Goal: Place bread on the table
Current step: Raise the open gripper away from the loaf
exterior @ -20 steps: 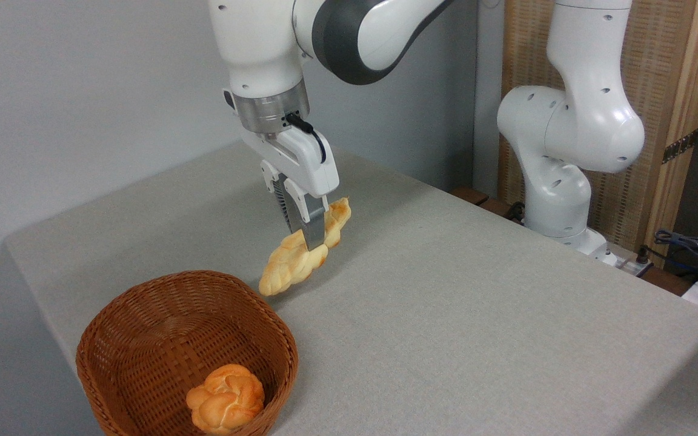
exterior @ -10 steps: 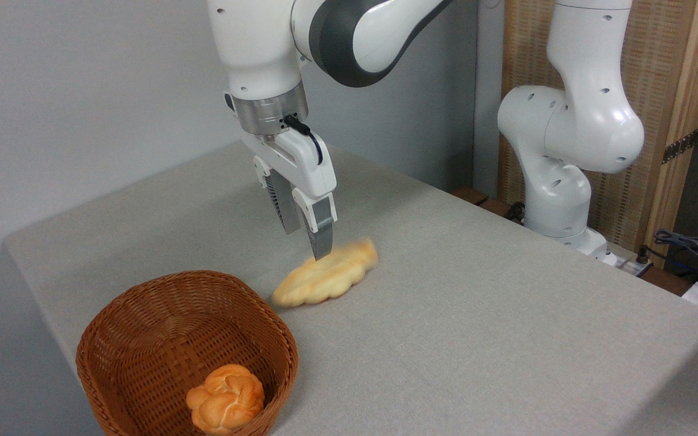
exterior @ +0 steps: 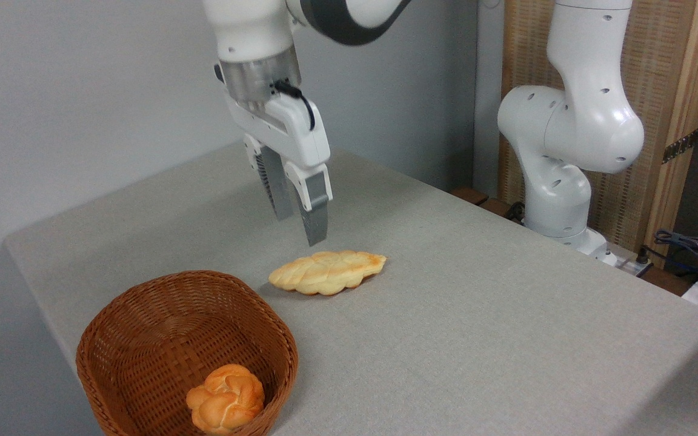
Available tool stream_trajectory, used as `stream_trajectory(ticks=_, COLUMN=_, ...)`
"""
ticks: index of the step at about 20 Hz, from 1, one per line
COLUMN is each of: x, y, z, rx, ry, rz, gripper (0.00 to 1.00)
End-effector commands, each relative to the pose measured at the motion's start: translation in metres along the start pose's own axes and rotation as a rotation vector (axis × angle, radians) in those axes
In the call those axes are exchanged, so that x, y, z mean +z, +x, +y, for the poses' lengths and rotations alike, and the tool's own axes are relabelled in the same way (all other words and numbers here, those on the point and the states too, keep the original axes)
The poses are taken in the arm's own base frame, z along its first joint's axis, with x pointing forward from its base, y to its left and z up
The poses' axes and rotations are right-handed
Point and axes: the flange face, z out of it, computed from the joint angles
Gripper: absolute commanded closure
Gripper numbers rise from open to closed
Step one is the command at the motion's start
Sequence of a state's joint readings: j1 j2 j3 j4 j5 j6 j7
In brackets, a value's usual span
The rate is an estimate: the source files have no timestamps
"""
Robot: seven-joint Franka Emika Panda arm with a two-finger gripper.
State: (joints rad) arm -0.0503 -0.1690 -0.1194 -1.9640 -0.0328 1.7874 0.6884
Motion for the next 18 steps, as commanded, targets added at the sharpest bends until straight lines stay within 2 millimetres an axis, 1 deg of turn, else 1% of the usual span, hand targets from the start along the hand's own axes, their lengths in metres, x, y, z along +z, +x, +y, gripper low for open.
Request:
stream_trajectory(ticks=1, x=-0.046, y=0.008, z=-0.036, rx=-0.101, ry=0.023, rz=0.026, gripper=0.00)
stream_trajectory(ticks=3, x=-0.062, y=0.010, z=-0.043, rx=-0.113, ry=0.022, rz=0.035, gripper=0.00)
stream_trajectory(ticks=5, x=-0.072, y=0.007, z=-0.058, rx=-0.137, ry=0.032, rz=0.057, gripper=0.00)
stream_trajectory(ticks=6, x=-0.077, y=0.010, z=-0.064, rx=-0.140, ry=0.038, rz=0.064, gripper=0.00)
stream_trajectory(ticks=8, x=-0.080, y=0.005, z=-0.080, rx=-0.161, ry=0.044, rz=0.072, gripper=0.00)
stream_trajectory(ticks=9, x=-0.084, y=0.004, z=-0.084, rx=-0.166, ry=0.047, rz=0.082, gripper=0.00)
stream_trajectory(ticks=13, x=-0.083, y=0.001, z=-0.087, rx=-0.177, ry=0.028, rz=0.094, gripper=0.00)
stream_trajectory(ticks=18, x=-0.080, y=0.000, z=-0.085, rx=-0.177, ry=0.008, rz=0.075, gripper=0.00)
